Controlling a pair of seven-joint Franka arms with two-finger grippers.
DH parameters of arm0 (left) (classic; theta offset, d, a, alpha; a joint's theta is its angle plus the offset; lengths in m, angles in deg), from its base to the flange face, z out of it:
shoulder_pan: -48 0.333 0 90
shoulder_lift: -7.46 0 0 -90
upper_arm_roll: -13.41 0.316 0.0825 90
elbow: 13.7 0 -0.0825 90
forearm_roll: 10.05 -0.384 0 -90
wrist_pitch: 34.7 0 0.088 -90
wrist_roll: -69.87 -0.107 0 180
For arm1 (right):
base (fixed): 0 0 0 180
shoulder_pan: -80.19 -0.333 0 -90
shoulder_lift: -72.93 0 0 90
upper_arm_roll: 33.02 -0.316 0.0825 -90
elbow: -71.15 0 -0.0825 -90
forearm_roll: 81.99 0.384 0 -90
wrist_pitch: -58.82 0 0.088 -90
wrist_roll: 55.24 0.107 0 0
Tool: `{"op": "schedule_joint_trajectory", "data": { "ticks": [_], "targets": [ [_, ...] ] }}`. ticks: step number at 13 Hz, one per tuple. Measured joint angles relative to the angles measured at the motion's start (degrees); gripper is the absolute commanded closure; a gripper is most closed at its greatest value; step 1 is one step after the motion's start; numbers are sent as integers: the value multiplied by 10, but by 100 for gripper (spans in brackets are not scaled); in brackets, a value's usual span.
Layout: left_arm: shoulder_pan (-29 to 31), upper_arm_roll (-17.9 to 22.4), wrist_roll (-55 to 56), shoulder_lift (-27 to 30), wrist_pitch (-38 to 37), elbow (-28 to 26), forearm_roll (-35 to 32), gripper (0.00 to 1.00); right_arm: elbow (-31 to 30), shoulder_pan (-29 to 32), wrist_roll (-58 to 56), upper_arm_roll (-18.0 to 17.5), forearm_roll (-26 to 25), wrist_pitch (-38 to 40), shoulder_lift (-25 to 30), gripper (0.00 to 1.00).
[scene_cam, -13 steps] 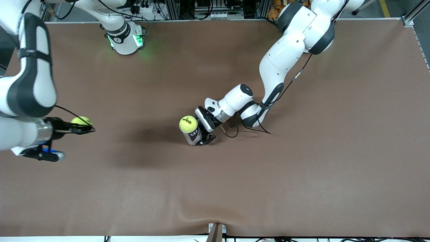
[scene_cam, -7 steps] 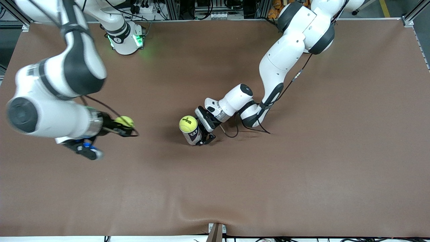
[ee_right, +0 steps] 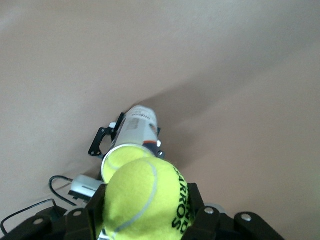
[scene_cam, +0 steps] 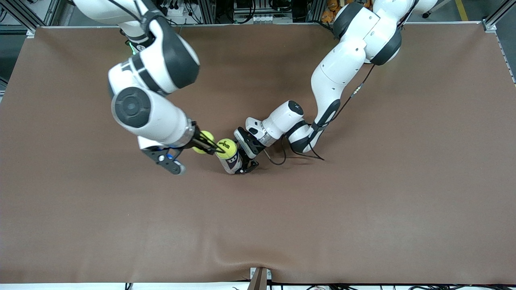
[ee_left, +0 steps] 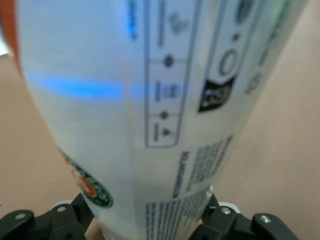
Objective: Insert tennis ball vertically with right arm
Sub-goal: 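Carry the second ball with the right gripper over the tube, then release the second ball into the tube and withdraw the right gripper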
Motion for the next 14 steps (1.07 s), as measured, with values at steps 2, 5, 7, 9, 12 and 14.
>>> {"op": "schedule_joint_trajectory", "data": {
  "ticks": [2,5,7,9,12,14],
  "targets": [
    [0,0,0,0,0,0,0,16,-1,-15,8,0,0,-6,-16,100],
    [0,0,0,0,0,0,0,16,-6,-26,8,1,0,-6,-33,100],
    [0,0,0,0,0,0,0,16,-10,-29,8,1,-1,-7,-40,100],
    [0,0,0,0,0,0,0,16,-12,-29,8,1,-1,-8,-45,100],
    [0,0,0,0,0,0,0,16,-16,-29,8,2,-1,-39,-47,100],
    [0,0,0,0,0,0,0,16,-18,-30,12,2,-1,-56,-52,100]
  ]
}}
